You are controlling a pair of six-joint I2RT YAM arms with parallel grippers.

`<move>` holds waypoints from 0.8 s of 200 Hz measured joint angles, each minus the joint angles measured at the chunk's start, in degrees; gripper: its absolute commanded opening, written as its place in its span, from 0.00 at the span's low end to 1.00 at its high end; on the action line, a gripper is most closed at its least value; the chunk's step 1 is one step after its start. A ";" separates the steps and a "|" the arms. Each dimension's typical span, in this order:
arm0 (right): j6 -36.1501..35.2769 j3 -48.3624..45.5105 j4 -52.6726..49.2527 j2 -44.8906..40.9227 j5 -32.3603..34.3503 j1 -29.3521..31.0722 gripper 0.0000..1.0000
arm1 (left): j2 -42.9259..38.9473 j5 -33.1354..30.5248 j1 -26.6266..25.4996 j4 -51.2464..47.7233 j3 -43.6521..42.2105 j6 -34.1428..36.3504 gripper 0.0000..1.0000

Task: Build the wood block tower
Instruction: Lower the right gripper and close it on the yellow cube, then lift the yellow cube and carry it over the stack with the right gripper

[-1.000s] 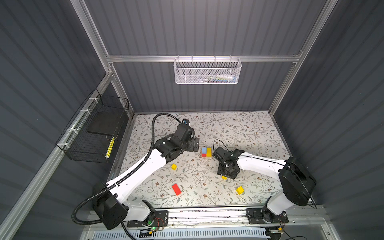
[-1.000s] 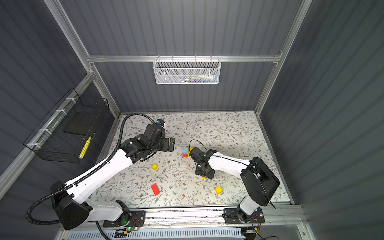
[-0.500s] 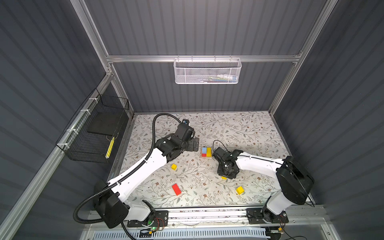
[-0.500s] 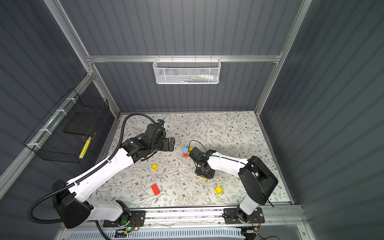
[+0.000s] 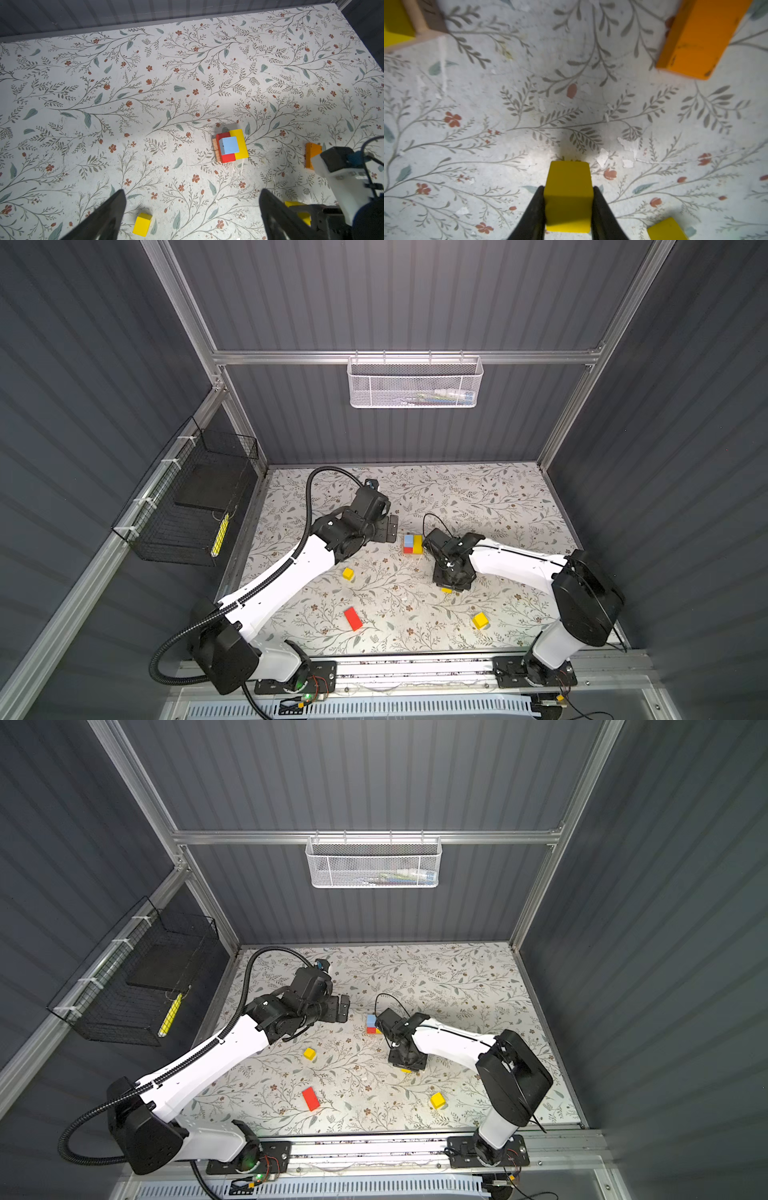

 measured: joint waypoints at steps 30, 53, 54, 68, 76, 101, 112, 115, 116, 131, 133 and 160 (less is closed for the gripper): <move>-5.46 6.51 -1.31 1.70 0.35 -2.03 0.21 | 0.68 0.44 0.61 0.09 0.00 0.00 1.00; -9.70 11.26 -2.10 4.26 0.52 -3.85 0.21 | 1.66 1.22 1.20 0.28 0.00 0.02 1.00; -9.86 11.39 -2.10 4.37 0.52 -3.89 0.21 | 1.75 1.27 1.25 0.31 0.00 0.02 1.00; -12.52 14.32 -2.58 6.43 0.48 -4.96 0.21 | 2.36 1.75 1.70 0.42 0.00 0.00 0.99; -13.97 15.98 -2.93 7.61 0.46 -5.53 0.21 | 2.71 2.16 2.01 0.44 0.00 0.02 0.99; -17.94 21.29 -3.91 11.19 0.37 -7.02 0.21 | 3.52 3.39 3.06 0.63 0.00 0.02 0.99; -19.47 23.58 -4.31 12.70 0.13 -7.58 0.21 | 3.82 3.85 3.48 0.85 0.02 0.00 0.99; -19.89 24.11 -4.31 13.03 0.09 -7.72 0.21 | 3.89 3.93 3.54 0.90 0.02 0.00 0.99; -20.00 24.26 -4.33 13.11 0.04 -7.74 0.21 | 3.93 3.96 3.61 0.90 0.02 0.00 0.99; -21.79 26.93 -4.59 14.95 -0.55 -8.33 0.21 | 4.37 4.37 4.11 0.96 0.02 0.00 0.99; -21.94 27.28 -4.61 15.19 -0.57 -8.35 0.21 | 4.44 4.39 4.15 1.01 0.02 0.00 0.99; -24.44 31.67 -5.20 18.27 -1.75 -8.83 0.21 | 5.53 5.07 4.81 1.11 0.20 0.00 0.99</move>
